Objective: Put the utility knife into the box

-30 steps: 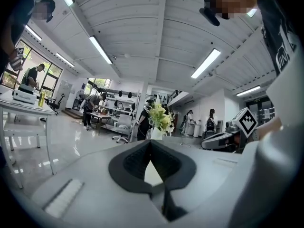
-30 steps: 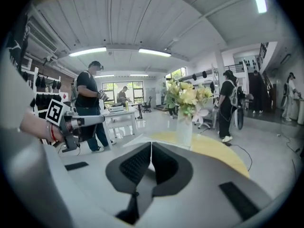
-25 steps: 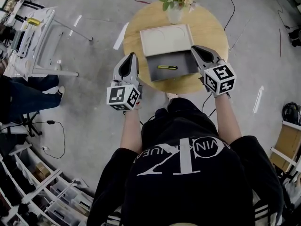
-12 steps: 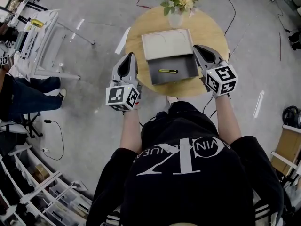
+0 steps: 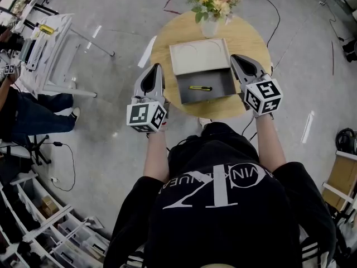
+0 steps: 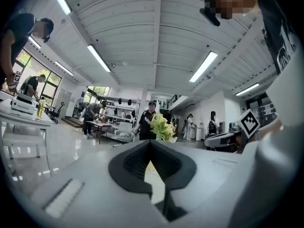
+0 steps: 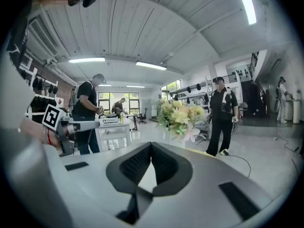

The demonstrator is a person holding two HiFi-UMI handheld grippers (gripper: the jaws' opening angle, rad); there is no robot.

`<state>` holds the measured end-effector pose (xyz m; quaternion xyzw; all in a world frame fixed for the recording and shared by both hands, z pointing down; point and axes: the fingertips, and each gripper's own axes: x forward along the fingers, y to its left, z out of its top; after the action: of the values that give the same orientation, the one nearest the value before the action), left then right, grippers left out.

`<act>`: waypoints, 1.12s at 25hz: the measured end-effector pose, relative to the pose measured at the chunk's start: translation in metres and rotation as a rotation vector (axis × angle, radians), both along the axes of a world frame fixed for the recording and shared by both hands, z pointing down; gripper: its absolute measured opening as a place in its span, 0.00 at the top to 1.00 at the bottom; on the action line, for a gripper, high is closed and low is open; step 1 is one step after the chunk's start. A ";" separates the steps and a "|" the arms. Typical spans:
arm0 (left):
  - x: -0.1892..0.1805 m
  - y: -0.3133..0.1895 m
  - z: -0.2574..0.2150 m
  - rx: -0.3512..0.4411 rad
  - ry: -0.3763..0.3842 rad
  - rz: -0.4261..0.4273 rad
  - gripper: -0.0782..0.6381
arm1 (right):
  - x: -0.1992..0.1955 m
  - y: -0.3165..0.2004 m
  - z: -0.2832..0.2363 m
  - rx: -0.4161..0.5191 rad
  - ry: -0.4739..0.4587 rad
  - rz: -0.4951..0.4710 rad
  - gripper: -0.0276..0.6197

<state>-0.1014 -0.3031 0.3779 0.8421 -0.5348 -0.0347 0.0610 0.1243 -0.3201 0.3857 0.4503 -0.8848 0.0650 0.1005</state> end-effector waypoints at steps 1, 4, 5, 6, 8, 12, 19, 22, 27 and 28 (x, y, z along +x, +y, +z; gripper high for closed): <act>0.000 0.000 -0.001 0.002 -0.001 0.001 0.88 | 0.000 -0.001 -0.001 0.003 0.001 -0.001 0.93; 0.000 -0.002 -0.002 0.004 0.001 -0.004 0.88 | 0.000 -0.002 -0.004 0.010 -0.001 -0.001 0.93; 0.000 -0.002 -0.002 0.004 0.000 -0.003 0.88 | 0.001 -0.003 -0.004 0.012 -0.002 0.000 0.93; 0.000 -0.002 -0.001 0.004 -0.001 -0.001 0.88 | 0.001 -0.003 -0.004 0.013 -0.003 0.001 0.93; 0.001 -0.002 0.000 0.003 -0.002 0.001 0.88 | 0.002 -0.003 -0.005 0.015 -0.004 0.003 0.93; 0.002 -0.002 0.001 0.000 -0.002 0.002 0.88 | 0.004 -0.003 -0.005 0.017 -0.005 0.008 0.93; 0.004 -0.003 0.005 -0.011 -0.001 0.000 0.88 | 0.006 -0.004 -0.003 0.016 -0.009 0.011 0.93; 0.004 -0.004 0.005 -0.011 -0.003 -0.002 0.88 | 0.007 -0.004 -0.003 0.016 -0.013 0.012 0.93; 0.005 -0.004 0.006 -0.006 -0.011 -0.001 0.88 | 0.009 -0.004 -0.002 0.021 -0.021 0.015 0.94; 0.006 -0.003 0.006 -0.002 -0.018 -0.004 0.88 | 0.010 -0.004 -0.003 0.023 -0.023 0.016 0.93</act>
<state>-0.0956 -0.3065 0.3838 0.8413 -0.5369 -0.0268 0.0568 0.1339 -0.3245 0.3829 0.4578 -0.8830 0.0607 0.0844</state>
